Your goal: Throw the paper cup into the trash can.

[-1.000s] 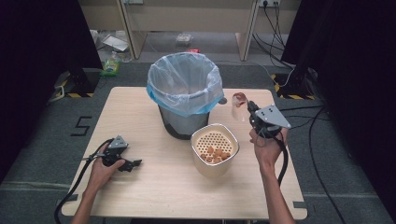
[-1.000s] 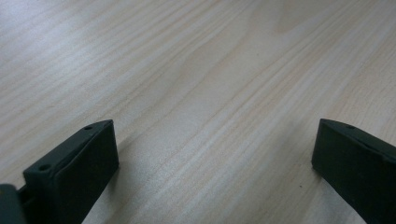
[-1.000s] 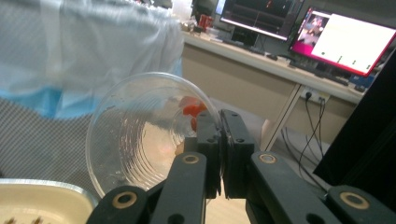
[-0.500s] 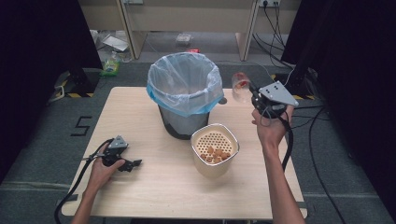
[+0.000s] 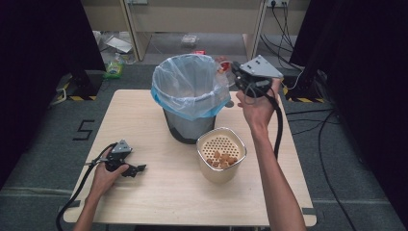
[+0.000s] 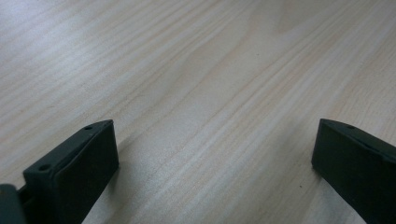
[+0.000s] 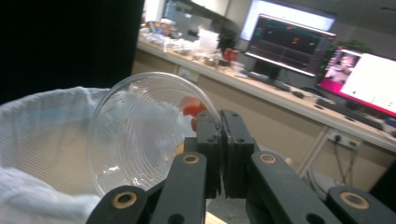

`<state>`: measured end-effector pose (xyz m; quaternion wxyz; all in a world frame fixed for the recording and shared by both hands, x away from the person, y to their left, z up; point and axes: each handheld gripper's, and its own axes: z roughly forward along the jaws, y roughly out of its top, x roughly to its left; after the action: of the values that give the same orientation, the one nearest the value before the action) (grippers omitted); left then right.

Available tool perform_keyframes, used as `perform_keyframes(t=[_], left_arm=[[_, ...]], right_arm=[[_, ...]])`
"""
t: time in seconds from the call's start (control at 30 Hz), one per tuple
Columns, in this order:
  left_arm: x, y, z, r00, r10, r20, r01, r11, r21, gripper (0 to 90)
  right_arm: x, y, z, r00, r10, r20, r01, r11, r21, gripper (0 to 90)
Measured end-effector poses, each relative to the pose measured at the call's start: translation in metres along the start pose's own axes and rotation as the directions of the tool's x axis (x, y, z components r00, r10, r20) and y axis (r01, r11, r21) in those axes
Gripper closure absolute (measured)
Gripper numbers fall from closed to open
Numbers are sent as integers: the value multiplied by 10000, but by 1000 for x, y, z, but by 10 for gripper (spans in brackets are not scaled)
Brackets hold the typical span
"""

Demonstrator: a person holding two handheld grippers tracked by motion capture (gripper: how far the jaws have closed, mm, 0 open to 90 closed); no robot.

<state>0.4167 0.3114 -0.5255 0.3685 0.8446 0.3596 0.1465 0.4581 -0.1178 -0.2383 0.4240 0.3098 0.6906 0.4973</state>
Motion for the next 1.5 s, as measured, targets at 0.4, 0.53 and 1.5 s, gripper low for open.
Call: perform_keyframes(t=[0.4, 0.53, 1.5], left_arm=[[0, 0, 0, 10000, -2, 3, 2, 10000, 0, 0], [0, 0, 0, 10000, -1, 4, 1, 10000, 0, 0], [0, 0, 0, 10000, -2, 1, 2, 10000, -3, 0]], right_arm=[[38, 5, 59, 9943, -107, -1057, 224, 9937, 1100, 875], [43, 0, 72, 9935, 26, -1140, 137, 9898, 1416, 869], [-31, -56, 1, 9909, 1290, -380, -1193, 9736, 1948, 629]])
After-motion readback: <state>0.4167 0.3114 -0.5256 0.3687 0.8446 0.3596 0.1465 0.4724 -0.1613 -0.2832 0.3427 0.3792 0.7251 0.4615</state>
